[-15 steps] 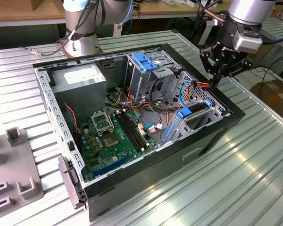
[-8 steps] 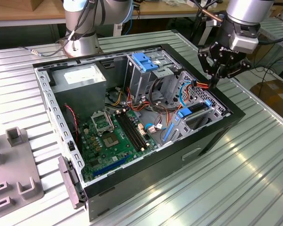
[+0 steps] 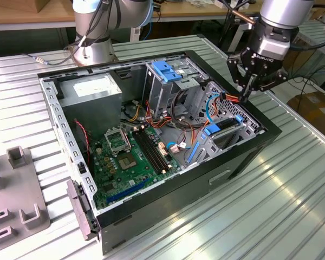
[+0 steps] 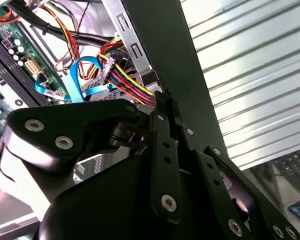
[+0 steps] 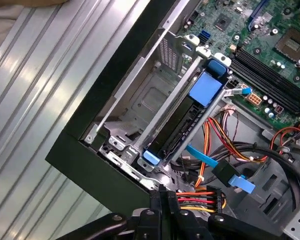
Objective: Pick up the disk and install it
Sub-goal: 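Insert the first disk wire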
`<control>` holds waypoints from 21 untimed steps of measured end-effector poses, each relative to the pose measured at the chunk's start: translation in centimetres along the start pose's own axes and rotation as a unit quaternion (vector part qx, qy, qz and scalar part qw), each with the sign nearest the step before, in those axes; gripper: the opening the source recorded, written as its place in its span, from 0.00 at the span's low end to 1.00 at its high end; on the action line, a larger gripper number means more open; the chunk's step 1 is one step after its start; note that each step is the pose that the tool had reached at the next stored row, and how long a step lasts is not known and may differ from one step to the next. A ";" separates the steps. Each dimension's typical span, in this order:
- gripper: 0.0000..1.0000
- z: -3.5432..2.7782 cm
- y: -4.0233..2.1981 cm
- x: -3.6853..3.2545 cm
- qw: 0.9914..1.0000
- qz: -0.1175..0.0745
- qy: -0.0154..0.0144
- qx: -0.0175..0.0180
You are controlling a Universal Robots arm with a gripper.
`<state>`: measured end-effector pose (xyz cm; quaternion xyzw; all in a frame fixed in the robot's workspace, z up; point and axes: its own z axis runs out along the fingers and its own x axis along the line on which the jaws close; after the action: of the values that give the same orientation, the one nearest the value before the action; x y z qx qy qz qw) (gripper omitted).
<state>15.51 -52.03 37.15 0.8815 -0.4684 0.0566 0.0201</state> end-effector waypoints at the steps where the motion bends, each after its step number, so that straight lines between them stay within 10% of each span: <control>1: 0.16 0.00 0.00 0.00 1.000 0.009 0.000 -0.001; 4: 0.16 0.01 0.00 0.00 0.999 0.034 0.001 -0.004; 11: 0.16 0.01 0.00 0.00 0.995 0.101 0.002 -0.012; 14: 0.16 0.01 0.00 0.00 0.990 0.139 0.002 -0.017; 19: 0.16 -0.07 0.74 -0.50 0.989 0.146 0.003 -0.018; 21: 0.16 -0.06 0.83 -0.56 0.987 0.157 0.003 -0.019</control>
<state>14.51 -52.03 37.13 0.7961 -0.6021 0.0527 0.0288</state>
